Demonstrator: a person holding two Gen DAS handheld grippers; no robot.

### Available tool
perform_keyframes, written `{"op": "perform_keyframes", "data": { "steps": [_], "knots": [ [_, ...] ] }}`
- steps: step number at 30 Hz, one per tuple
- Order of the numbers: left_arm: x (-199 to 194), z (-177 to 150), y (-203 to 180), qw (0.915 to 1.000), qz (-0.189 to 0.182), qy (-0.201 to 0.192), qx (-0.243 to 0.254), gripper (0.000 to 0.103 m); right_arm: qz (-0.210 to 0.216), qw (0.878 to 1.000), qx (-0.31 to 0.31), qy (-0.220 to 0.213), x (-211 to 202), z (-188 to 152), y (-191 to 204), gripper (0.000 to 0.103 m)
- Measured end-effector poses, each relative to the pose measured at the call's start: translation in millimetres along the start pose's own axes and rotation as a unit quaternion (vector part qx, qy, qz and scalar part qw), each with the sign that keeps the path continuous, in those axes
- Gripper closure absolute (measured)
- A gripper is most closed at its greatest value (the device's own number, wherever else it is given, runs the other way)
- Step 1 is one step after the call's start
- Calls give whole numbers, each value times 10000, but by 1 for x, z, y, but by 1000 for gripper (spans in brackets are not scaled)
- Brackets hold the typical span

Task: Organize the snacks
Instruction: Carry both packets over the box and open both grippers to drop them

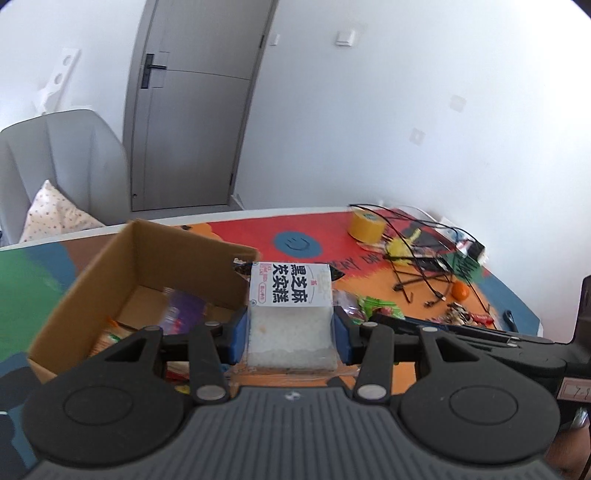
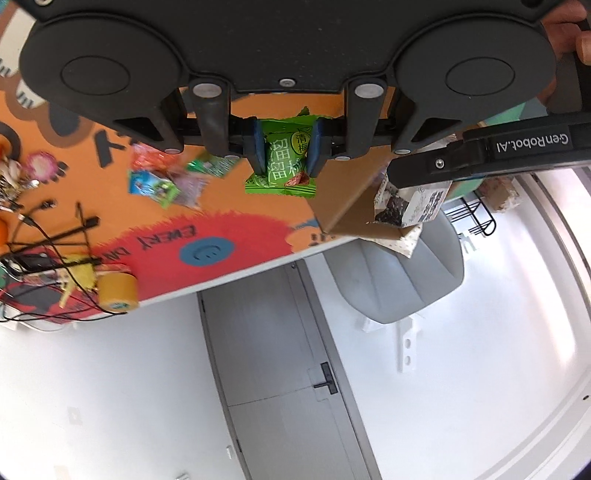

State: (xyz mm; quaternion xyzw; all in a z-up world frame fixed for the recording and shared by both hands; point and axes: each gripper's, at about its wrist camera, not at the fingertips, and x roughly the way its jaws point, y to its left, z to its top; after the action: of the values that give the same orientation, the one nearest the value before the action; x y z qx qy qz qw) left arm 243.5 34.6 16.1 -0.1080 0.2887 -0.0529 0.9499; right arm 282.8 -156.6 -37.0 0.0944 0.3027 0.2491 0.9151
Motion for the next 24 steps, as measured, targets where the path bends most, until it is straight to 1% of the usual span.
{"op": "perform_keyframes", "data": {
  "steps": [6,15,19,21,22,24],
  "knots": [
    [2,9,30,9995,229,-69,-200,57,122,9998,-116,-84,11,11,17,78],
    [15,24,75,9976,563,-58,-395,57,278,9993,-255,-20,36,24,40,78],
    [22,31,87,9966,705,-10,-436,57,349,9988,-330,31,49,30,53,78],
    [24,34,90,9959,801,-54,-418,52,392,9986,-352,46,55,32,58,78],
    [23,36,92,9959,777,-56,-455,50,414,9985,-363,52,56,32,60,78],
    [21,37,96,9958,723,-59,-551,38,448,9983,-378,69,61,35,65,78]
  ]
}}
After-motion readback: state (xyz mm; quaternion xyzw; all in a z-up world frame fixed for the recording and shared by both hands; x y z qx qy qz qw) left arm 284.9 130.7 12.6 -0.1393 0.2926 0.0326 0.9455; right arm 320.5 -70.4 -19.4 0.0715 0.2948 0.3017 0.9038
